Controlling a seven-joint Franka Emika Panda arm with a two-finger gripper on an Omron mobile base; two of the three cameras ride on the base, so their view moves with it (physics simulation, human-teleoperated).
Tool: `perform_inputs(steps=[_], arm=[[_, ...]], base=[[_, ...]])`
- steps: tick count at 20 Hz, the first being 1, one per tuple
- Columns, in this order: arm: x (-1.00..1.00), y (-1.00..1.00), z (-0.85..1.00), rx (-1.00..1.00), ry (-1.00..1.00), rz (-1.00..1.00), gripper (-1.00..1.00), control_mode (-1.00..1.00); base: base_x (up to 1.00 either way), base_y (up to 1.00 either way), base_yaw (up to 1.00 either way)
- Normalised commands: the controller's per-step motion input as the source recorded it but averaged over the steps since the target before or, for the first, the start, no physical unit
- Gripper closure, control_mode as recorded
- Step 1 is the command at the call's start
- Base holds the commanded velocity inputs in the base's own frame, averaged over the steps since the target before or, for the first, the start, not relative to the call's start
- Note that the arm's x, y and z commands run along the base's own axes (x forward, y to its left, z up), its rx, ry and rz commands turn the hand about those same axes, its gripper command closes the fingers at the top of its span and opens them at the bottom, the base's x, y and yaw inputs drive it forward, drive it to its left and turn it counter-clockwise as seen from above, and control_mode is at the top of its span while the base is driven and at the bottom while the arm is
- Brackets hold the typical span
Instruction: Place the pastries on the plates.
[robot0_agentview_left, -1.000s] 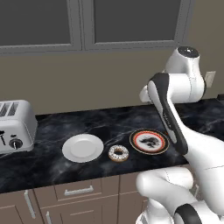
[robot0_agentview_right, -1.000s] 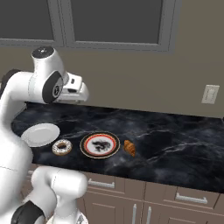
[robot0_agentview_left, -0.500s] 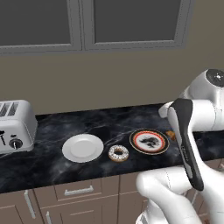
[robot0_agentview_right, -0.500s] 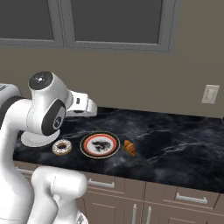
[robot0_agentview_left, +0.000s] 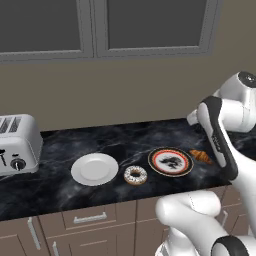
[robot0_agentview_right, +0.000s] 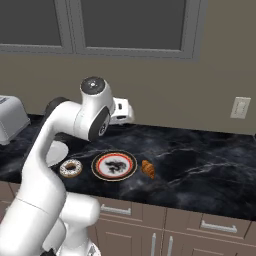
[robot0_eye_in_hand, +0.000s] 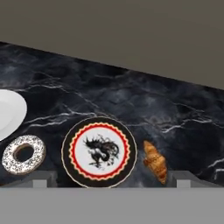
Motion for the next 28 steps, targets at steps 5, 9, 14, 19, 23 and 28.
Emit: perform_inputs(steps=[5, 9, 14, 19, 23, 28], arm=[[0.35, -0.56, -0.63, -0.11, 0.19, 0.03, -1.00, -1.00], [0.19, -0.34, -0.40, -0.23, 0.20, 0.06, -1.00, -1.00], [0.18, -0.26, -0.33, -0.13, 0.16, 0.15, -1.00, -1.00], [0.04, -0.21, -0.76, 0.16, -0.10, 0.30, -1.00, -1.00], [0.00, -0.17, -0.49, 0.01, 0.03, 0.21, -1.00, -1.00], [0.00, -0.07, -0.33, -0.12, 0.17, 0.15, -1.00, -1.00]], base=[[0.00, 0.00, 0.00], [0.00, 0.00, 0.00], [0.00, 0.00, 0.00], [0.00, 0.00, 0.00], [0.00, 0.00, 0.00], [0.00, 0.00, 0.00]])
